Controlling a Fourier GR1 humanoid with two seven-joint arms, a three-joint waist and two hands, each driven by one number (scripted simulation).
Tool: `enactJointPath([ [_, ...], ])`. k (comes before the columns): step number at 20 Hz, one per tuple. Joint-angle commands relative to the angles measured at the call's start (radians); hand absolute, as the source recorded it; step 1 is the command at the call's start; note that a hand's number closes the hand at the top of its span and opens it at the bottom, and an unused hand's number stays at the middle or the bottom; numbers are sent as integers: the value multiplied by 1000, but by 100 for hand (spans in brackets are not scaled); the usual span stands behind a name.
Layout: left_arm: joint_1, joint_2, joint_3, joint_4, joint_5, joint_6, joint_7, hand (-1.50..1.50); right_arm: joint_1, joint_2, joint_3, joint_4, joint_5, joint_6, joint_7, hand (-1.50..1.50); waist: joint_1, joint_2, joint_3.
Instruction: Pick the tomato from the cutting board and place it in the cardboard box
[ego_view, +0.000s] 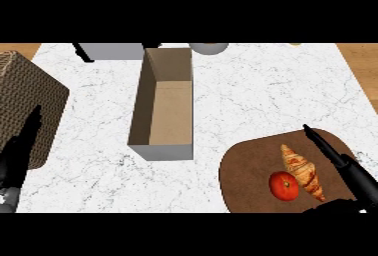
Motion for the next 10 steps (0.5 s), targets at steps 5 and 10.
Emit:
enactJointPath([
  [5,-7,4,47,58,-14,-4,-44,0,65,0,-116,318,-143,220,-549,-150,18,10,4],
  [10,-70,-29,25,57,-54,-1,16,0,-3,-68,-103,334,106,50,-543,-150,14,7,2],
])
